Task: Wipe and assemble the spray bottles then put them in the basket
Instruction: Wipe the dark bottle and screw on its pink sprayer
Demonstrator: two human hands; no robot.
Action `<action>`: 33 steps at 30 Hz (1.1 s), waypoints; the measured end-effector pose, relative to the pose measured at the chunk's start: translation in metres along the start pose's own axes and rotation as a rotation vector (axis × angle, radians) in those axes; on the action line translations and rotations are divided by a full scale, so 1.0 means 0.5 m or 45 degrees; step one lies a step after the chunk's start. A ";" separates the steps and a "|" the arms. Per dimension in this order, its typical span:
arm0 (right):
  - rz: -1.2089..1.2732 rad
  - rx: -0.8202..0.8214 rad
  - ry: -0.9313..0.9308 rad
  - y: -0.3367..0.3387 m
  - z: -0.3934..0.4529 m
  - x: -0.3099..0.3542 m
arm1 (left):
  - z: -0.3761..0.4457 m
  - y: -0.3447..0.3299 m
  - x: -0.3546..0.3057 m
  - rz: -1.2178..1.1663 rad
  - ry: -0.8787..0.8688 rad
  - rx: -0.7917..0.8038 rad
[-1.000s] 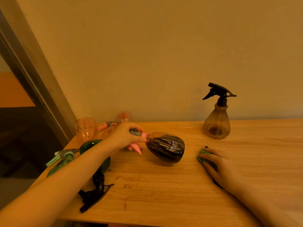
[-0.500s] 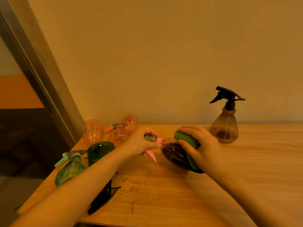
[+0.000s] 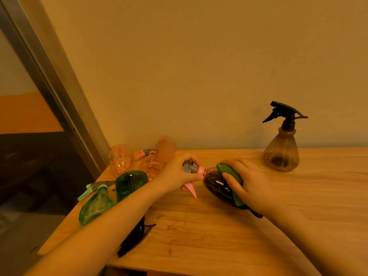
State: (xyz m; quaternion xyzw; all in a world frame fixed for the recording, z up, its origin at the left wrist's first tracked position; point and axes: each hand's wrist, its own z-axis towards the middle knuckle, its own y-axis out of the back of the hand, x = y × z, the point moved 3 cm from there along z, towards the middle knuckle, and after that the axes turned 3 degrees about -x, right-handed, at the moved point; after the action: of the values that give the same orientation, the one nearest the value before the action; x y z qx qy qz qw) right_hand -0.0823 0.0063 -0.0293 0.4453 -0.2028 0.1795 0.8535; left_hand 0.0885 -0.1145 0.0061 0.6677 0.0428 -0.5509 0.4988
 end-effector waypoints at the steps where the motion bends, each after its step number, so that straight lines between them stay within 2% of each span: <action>1: 0.030 -0.016 -0.028 0.006 -0.009 -0.012 | 0.000 0.001 0.001 -0.006 -0.009 -0.003; 7: -0.013 -0.034 -0.083 0.023 -0.033 -0.052 | 0.010 0.000 -0.016 0.031 -0.121 -0.028; 11: -0.087 -0.023 -0.004 0.019 -0.009 -0.015 | 0.018 -0.007 -0.034 0.153 -0.237 -0.010; 16: -0.029 -0.008 0.093 0.003 0.026 0.033 | 0.018 -0.015 -0.045 0.244 -0.398 -0.084; 22: 0.072 -0.009 0.000 0.008 0.018 0.016 | 0.006 -0.013 -0.033 0.224 -0.431 -0.117; 29: 0.403 -0.106 -0.295 0.022 -0.025 -0.065 | 0.005 -0.015 -0.020 0.166 -0.442 -0.089; 33: 0.468 -0.131 -0.305 0.021 -0.044 -0.080 | 0.005 -0.017 -0.030 0.290 -0.408 0.028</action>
State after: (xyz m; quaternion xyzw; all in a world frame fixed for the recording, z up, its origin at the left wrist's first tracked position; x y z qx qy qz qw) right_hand -0.1174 0.0252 -0.0537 0.3748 -0.3894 0.2674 0.7977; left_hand 0.0758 -0.1046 0.0131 0.5774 -0.1190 -0.5907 0.5510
